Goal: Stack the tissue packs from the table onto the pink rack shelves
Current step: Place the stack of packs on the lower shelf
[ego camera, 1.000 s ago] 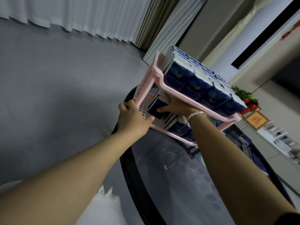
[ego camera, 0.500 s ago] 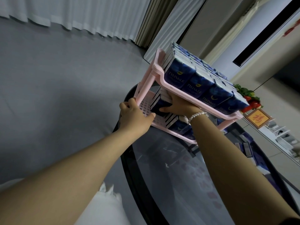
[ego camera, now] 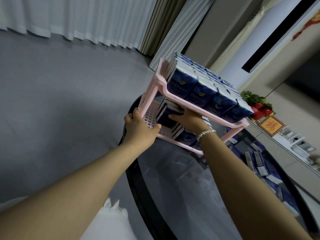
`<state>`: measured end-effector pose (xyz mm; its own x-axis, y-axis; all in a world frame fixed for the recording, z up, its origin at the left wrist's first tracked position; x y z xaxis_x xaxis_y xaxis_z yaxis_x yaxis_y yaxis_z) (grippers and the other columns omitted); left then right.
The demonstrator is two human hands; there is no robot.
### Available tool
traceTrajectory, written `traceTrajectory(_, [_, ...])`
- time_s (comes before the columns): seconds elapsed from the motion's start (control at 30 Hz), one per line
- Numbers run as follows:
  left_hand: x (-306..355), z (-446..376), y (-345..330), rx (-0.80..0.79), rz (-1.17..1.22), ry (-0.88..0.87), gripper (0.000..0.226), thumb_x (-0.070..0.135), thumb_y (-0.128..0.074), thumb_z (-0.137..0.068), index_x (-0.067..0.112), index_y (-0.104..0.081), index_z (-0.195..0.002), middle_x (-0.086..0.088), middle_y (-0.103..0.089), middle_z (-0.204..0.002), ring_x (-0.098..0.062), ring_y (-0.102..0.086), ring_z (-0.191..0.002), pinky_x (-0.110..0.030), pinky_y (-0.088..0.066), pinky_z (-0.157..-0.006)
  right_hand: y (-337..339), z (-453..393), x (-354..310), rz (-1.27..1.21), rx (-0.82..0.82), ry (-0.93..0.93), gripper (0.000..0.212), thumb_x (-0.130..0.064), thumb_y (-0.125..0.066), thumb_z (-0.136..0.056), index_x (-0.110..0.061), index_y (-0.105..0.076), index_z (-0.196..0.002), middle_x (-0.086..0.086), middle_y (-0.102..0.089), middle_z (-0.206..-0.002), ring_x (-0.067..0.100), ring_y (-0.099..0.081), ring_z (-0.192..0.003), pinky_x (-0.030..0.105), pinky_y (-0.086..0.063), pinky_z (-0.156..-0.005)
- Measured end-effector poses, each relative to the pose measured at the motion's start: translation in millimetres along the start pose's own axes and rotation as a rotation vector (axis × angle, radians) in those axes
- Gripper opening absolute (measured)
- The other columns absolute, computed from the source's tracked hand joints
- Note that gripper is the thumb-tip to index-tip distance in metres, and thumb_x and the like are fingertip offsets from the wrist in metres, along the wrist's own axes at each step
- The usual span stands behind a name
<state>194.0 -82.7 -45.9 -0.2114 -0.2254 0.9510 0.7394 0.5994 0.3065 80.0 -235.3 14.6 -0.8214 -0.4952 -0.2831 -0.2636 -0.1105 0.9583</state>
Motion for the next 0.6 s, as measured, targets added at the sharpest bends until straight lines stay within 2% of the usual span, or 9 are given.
traceTrajectory(0.17, [0, 1, 1, 0.0, 0.01, 0.009, 0.078, 0.036, -0.066, -0.084, 0.012, -0.022, -0.144, -0.011, -0.024, -0.14, -0.029, -0.052, -0.111, -0.033, -0.048, -0.086, 1, 4, -4, -0.052, -0.015, -0.033, 0.065, -0.041, -0.068, -0.081, -0.018, -0.04, -0.136, 0.004, -0.046, -0.137, 0.024, -0.043, -0.125, 0.026, -0.033, -0.1])
traceTrajectory(0.37, [0, 3, 1, -0.004, 0.006, 0.014, 0.081, 0.038, -0.066, -0.085, 0.012, -0.019, -0.145, -0.011, -0.024, -0.14, -0.027, -0.052, -0.109, -0.03, -0.045, -0.081, 9, 22, -15, -0.125, -0.091, 0.008, 0.059, -0.031, -0.064, -0.087, -0.016, -0.038, -0.138, 0.001, -0.044, -0.137, 0.019, -0.039, -0.127, 0.015, -0.023, -0.089])
traceTrajectory(0.5, [0, 4, 0, -0.015, 0.007, 0.023, 0.081, 0.038, -0.066, -0.085, 0.011, -0.019, -0.145, -0.011, -0.023, -0.142, -0.028, -0.051, -0.111, -0.032, -0.046, -0.084, 12, 31, -20, -0.116, -0.098, 0.027, 0.05, -0.03, -0.062, -0.089, -0.019, -0.045, -0.134, -0.01, -0.044, -0.114, 0.009, -0.041, -0.111, 0.009, -0.024, -0.086])
traceTrajectory(0.53, [0, 4, 0, -0.019, 0.004, 0.026, 0.081, 0.038, -0.066, -0.085, 0.011, -0.019, -0.145, -0.011, -0.022, -0.142, -0.028, -0.051, -0.112, -0.033, -0.046, -0.086, 13, 33, -21, -0.116, -0.087, 0.036, 0.048, -0.031, -0.062, -0.089, -0.02, -0.047, -0.133, -0.011, -0.046, -0.116, 0.008, -0.042, -0.111, 0.009, -0.026, -0.087])
traceTrajectory(0.6, [0, 8, 0, -0.032, 0.005, 0.035, 0.082, 0.038, -0.066, -0.084, 0.009, -0.019, -0.145, -0.012, -0.022, -0.144, -0.03, -0.05, -0.116, -0.036, -0.047, -0.092, 15, 37, -22, -0.1, -0.065, 0.06, 0.05, -0.035, -0.062, -0.087, -0.02, -0.047, -0.133, -0.003, -0.052, -0.129, 0.016, -0.047, -0.118, 0.017, -0.033, -0.094])
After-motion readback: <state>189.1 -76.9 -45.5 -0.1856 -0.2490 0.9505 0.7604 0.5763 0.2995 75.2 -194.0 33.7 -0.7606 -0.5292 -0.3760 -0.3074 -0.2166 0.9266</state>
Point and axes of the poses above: each hand's wrist, its own z-axis away from the middle knuckle, its own y-axis out of the back of the hand, x = y × z, the point moved 10 cm from there along -z, towards the middle knuckle
